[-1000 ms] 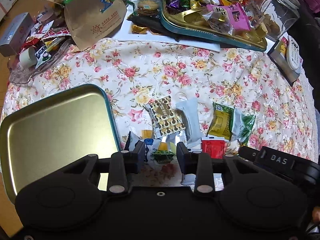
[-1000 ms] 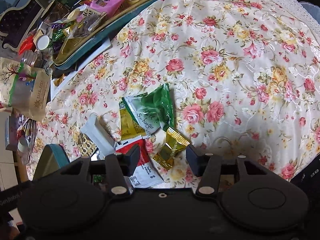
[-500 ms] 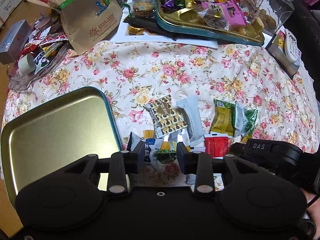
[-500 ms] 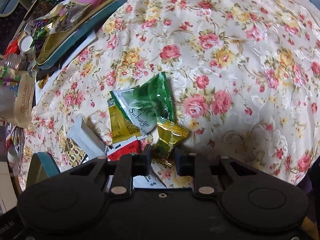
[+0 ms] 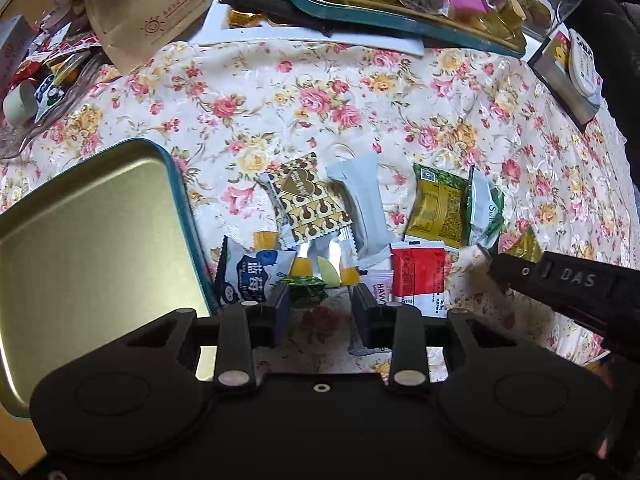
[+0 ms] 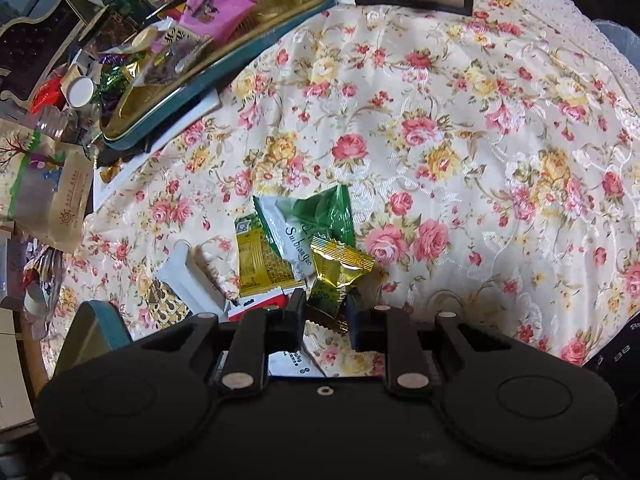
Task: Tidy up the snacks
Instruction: 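Reach the left gripper down to the green-wrapped candy among the snacks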
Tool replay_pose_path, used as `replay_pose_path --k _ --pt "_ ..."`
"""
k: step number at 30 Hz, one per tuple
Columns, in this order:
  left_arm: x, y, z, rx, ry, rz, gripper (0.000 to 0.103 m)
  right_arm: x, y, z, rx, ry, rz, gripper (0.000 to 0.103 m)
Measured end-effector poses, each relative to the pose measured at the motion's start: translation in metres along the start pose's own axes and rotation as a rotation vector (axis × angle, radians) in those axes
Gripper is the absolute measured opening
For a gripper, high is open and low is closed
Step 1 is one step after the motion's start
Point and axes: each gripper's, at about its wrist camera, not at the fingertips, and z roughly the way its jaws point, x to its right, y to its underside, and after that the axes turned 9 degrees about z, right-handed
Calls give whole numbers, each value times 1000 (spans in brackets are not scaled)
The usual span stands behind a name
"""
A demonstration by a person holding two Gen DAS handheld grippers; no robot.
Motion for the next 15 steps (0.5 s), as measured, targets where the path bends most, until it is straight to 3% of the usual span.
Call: replay_pose_path --k 9,15 --pt "3 -4 15 -35 -74 -27 44 9 -1 -19 32 -3 -73 23" --pt "3 -9 25 -55 -83 -62 44 13 0 -31 57 -23 -124 23"
